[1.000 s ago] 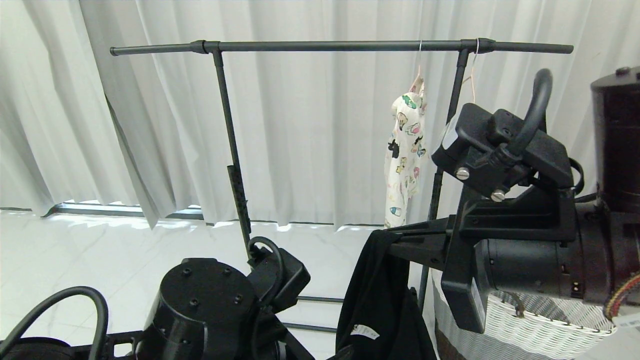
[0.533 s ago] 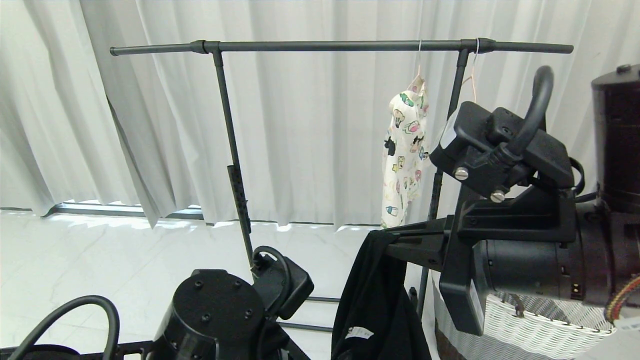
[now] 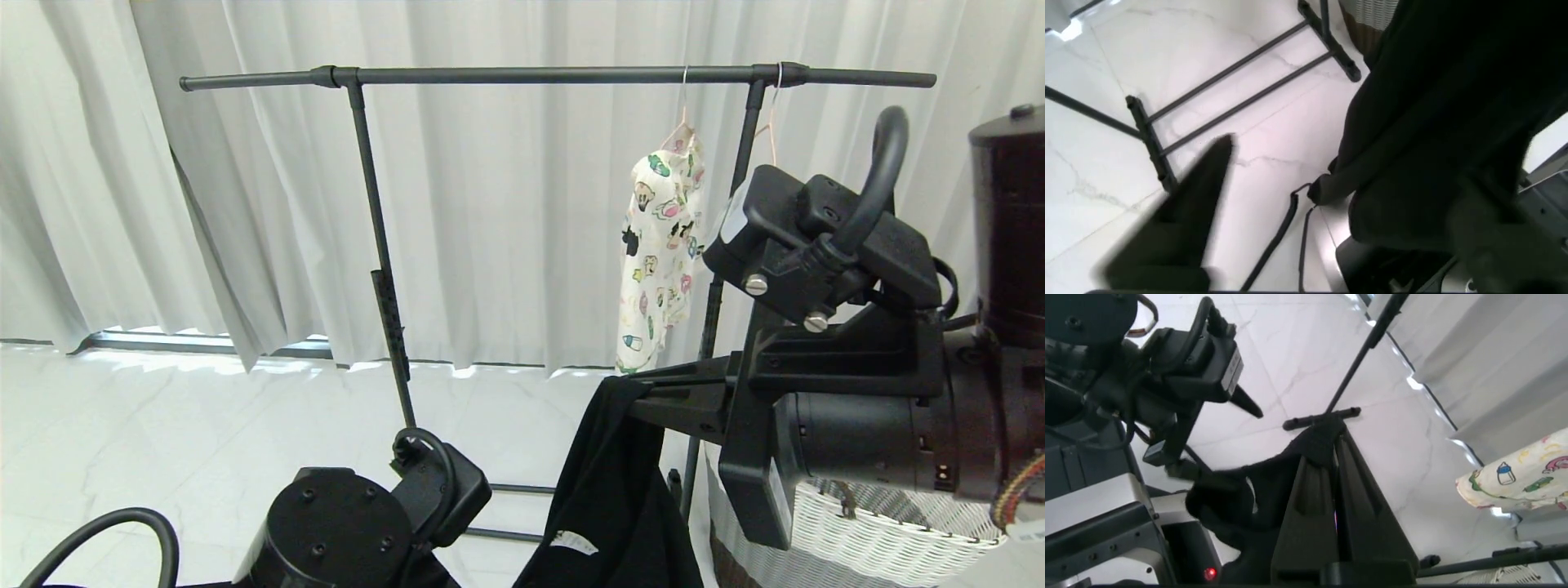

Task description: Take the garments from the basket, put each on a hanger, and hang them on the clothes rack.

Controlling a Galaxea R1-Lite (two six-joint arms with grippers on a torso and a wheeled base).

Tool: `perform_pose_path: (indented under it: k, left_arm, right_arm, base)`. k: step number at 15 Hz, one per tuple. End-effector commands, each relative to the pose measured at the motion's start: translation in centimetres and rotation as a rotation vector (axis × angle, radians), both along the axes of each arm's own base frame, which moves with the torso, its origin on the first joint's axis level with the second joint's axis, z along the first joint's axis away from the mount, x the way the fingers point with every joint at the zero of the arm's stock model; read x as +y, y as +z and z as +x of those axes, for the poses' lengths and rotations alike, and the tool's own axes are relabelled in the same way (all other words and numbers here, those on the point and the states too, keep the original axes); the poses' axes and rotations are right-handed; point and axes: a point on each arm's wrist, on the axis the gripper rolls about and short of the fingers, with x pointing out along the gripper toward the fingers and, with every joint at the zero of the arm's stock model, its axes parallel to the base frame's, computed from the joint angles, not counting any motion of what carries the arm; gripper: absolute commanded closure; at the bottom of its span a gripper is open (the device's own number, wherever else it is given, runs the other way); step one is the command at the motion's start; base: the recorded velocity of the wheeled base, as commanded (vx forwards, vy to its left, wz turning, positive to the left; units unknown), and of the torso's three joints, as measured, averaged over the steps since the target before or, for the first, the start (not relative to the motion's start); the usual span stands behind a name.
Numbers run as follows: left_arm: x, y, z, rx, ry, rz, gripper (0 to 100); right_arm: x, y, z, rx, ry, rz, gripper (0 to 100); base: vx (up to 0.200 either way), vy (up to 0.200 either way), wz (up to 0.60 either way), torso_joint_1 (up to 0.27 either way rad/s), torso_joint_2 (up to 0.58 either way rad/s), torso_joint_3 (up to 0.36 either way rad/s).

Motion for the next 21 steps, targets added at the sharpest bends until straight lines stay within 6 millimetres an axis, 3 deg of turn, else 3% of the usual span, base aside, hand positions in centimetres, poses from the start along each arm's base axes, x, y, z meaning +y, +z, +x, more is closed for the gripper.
perform_pose_path:
  k: [1, 3, 5, 8, 9, 12, 15, 18, 21]
  left_arm:
    - [0.0, 0.1, 0.0, -0.003, 0.002, -0.004, 100]
    - [0.2, 0.1, -0.1, -0.014, 0.015, 0.006, 100]
    - [0.9, -0.3, -0.7, -0.094, 0.058, 0.102, 100]
    - [1.5, 2.9, -0.7, -0.215, 0.065, 0.041, 100]
    - [1.6, 4.7, 0.0, -0.238, 0.098, 0.016, 100]
    - [3.5, 14.1, 1.7, -0.207, 0.202, 0.048, 100]
    - [4.8, 22.5, 1.3, -0.212, 0.169, -0.035, 100]
    - [4.2, 26.6, 1.9, -0.305, 0.166, -0.117, 100]
    - [4.4, 28.0, 1.7, -0.418, 0.095, -0.046, 100]
  right_arm:
    - [0.0, 0.0, 0.0, -0.002, 0.000, 0.001, 100]
    - [-0.1, -0.1, 0.1, -0.001, -0.009, -0.004, 100]
    - [-0.9, -0.6, 1.3, -0.012, -0.124, -0.035, 100]
    - [-2.3, -1.3, 2.6, -0.020, -0.252, -0.070, 100]
    - [-2.7, -1.6, 2.8, -0.020, -0.274, -0.077, 100]
    - [-4.3, -1.5, 3.1, -0.042, -0.378, -0.080, 100]
    - [-5.8, 0.7, 4.1, -0.100, -0.455, 0.020, 100]
    - [-6.6, 4.9, 4.7, -0.176, -0.495, 0.146, 100]
    - [-7.0, 7.8, 4.6, -0.219, -0.508, 0.208, 100]
  base:
    - [0.000, 0.000, 0.00, 0.000, 0.00, 0.000]
    - [0.000, 0.000, 0.00, 0.000, 0.00, 0.000]
    - [0.000, 0.000, 0.00, 0.000, 0.00, 0.000]
    - [0.000, 0.000, 0.00, 0.000, 0.00, 0.000]
    - [0.000, 0.000, 0.00, 0.000, 0.00, 0.000]
    - [0.000, 0.000, 0.00, 0.000, 0.00, 0.000]
    - [0.000, 0.000, 0.00, 0.000, 0.00, 0.000]
    - [0.000, 0.000, 0.00, 0.000, 0.00, 0.000]
    - [0.000, 0.000, 0.00, 0.000, 0.00, 0.000]
